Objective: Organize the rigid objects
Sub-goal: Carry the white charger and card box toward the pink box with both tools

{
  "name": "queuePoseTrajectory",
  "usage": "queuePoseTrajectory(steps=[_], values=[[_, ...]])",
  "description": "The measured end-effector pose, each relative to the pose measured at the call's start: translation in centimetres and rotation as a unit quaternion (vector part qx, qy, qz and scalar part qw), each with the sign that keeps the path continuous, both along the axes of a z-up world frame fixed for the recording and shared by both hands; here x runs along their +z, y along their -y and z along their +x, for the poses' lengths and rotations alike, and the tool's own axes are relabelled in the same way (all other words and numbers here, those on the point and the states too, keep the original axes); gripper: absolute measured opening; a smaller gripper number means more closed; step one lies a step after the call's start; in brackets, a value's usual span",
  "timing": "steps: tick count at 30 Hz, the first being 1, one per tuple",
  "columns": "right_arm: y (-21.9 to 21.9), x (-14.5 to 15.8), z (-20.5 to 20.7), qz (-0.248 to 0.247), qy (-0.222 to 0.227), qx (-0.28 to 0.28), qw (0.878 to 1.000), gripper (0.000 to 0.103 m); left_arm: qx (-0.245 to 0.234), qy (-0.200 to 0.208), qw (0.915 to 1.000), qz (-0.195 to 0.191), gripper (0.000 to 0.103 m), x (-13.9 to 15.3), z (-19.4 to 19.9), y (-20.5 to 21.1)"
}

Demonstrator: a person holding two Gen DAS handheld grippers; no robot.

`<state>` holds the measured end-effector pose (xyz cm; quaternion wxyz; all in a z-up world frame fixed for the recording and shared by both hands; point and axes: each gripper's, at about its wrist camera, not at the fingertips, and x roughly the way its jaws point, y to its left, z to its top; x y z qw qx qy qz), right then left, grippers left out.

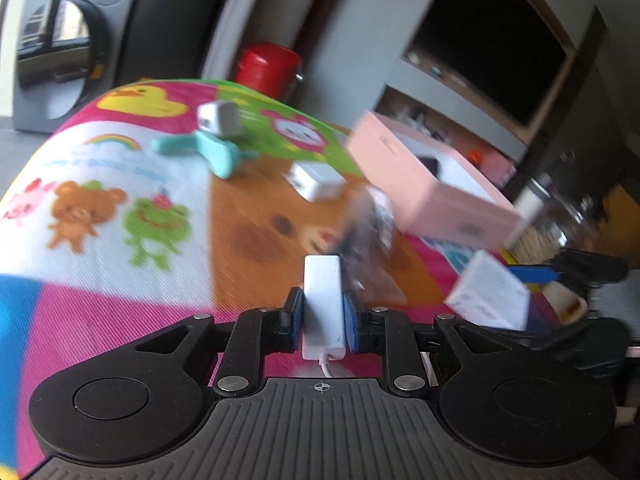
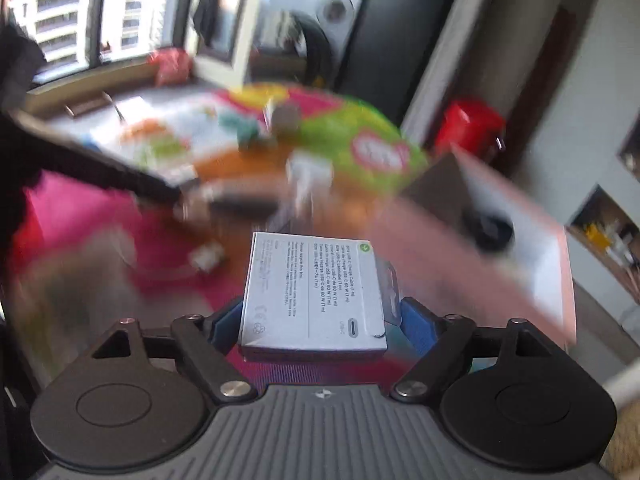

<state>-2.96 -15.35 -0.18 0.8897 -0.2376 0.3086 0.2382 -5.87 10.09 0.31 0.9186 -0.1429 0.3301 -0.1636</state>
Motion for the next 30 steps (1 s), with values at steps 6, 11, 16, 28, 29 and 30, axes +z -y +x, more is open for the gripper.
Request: queuePoseTrajectory(steps=[6, 11, 16, 28, 29, 30], values=[[3.4, -0.6, -1.1, 0.004, 0.022, -0.027, 0.999, 0.084, -0.056, -0.017, 0.9976, 0.037, 0.025, 1.0, -0.7, 3.9], [6.2, -1.6, -1.0, 0.01, 0.047, -0.074, 0.996, 0.089, -0.077, -0.037, 0.9934, 0.076, 0.025, 0.7, 0.6, 7.5], [10.4, -2.6, 0.5, 0.15, -0.051, -0.157, 0.975, 0.101, -0.101, -0.035, 0.9895, 0.097, 0.025, 1.0, 1.7, 10.1], [10.1, -3.1, -1.5, 0.153, -0.053, -0.139, 0.977, 0.103, -0.124, -0.029, 0.9724, 0.196, 0.025, 1.4, 1.6, 14.6], [10.0, -3.1, -1.5, 0.152, -0.054, -0.14, 0.977, 0.103, -0.116, -0.028, 0.972, 0.202, 0.025, 1.4, 1.8, 14.4], [10.0, -2.9, -1.5, 0.149, -0.056, -0.14, 0.977, 0.102, -0.107, -0.027, 0.9718, 0.209, 0.025, 1.4, 2.1, 14.2]])
